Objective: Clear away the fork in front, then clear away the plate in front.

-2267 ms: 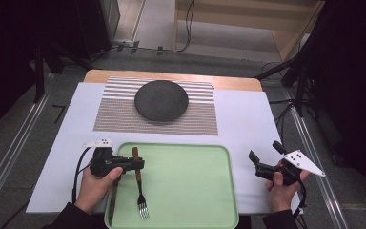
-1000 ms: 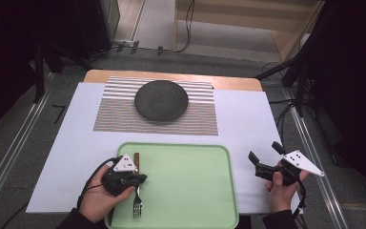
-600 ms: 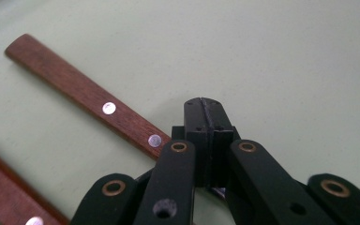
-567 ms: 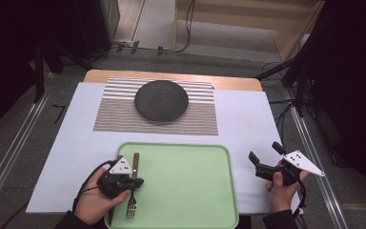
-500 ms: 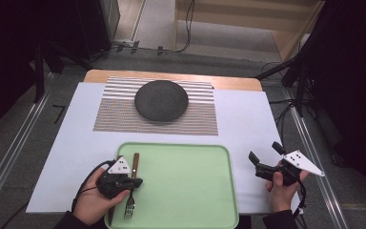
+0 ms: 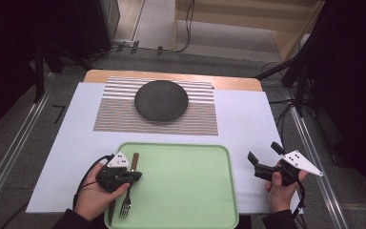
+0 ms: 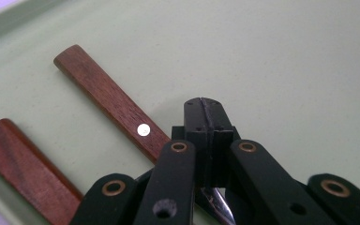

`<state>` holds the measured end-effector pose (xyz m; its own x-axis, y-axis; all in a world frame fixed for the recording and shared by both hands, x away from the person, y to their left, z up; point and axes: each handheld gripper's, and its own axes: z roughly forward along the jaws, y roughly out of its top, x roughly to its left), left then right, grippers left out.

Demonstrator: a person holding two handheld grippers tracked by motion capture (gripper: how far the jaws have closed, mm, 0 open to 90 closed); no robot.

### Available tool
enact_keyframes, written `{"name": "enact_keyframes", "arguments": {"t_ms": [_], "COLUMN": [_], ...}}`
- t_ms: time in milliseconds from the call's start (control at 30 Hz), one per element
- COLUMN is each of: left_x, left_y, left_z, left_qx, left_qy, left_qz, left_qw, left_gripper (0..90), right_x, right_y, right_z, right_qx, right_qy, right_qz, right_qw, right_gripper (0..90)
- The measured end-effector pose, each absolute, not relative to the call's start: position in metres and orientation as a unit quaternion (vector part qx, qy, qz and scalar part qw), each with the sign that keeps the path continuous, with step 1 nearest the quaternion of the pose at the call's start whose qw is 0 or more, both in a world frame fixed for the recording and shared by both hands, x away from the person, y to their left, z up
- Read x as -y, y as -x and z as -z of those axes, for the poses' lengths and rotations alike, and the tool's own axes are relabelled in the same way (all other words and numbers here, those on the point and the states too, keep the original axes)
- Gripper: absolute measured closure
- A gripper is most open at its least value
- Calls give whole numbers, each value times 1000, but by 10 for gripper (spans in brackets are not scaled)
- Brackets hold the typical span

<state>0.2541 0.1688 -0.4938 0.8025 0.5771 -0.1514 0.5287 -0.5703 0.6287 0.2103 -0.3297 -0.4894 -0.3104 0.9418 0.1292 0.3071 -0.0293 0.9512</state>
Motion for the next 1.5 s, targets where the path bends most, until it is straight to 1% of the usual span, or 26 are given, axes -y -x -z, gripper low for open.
{"name": "enact_keyframes", "arguments": {"t_ms": [133, 267, 467, 533, 633, 700, 767, 833, 900, 933, 1033, 1133, 1233, 1300, 1367, 1467, 1500], "left_x": [-171, -170, -170, -169, -167, -164, -163, -161, -160, -161, -161, -160, -160, -160, -160, -160, -160], "left_y": [-254, -252, -249, -249, -249, -250, -251, -251, -252, -253, -253, -254, -256, -256, -258, -261, -263], "left_z": [494, 490, 478, 474, 468, 465, 462, 459, 457, 456, 453, 452, 451, 450, 450, 448, 447], "left_qx": [-314, -305, -289, -282, -273, -268, -263, -260, -264, -266, -264, -260, -256, -245, -235, -238, -238], "left_qy": [-883, -880, -873, -874, -871, -872, -871, -870, -866, -865, -860, -862, -864, -866, -868, -867, -866], "left_qz": [-37, -41, -67, -78, -89, -95, -97, -103, -107, -109, -111, -118, -113, -119, -110, -118, -130], "left_qw": [346, 361, 386, 387, 398, 399, 403, 405, 411, 412, 422, 418, 418, 419, 424, 422, 420], "left_gripper": [900, 891, 652, 553, 431, 321, 252, 137, 59, 0, 0, 0, 0, 0, 0, 0, 0], "right_x": [330, 330, 330, 330, 331, 331, 332, 332, 332, 332, 332, 332, 332, 331, 331, 331, 331], "right_y": [-210, -210, -209, -209, -208, -207, -207, -207, -207, -207, -207, -207, -207, -207, -207, -207, -208], "right_z": [489, 489, 489, 489, 489, 489, 489, 488, 489, 489, 489, 489, 489, 490, 490, 490, 490], "right_qx": [-625, -624, -625, -624, -623, -623, -623, -622, -623, -623, -623, -623, -623, -623, -624, -624, -624], "right_qy": [-501, -501, -500, -501, -501, -503, -503, -503, -503, -502, -503, -504, -504, -504, -504, -504, -504], "right_qz": [-514, -514, -513, -513, -513, -512, -511, -512, -511, -511, -511, -511, -511, -511, -510, -510, -510], "right_qw": [308, 309, 310, 310, 313, 312, 312, 312, 313, 314, 314, 312, 311, 311, 311, 311, 310], "right_gripper": [0, 0, 0, 0, 0, 0, 0, 0, 0, 0, 0, 0, 0, 0, 0, 0, 0]}}
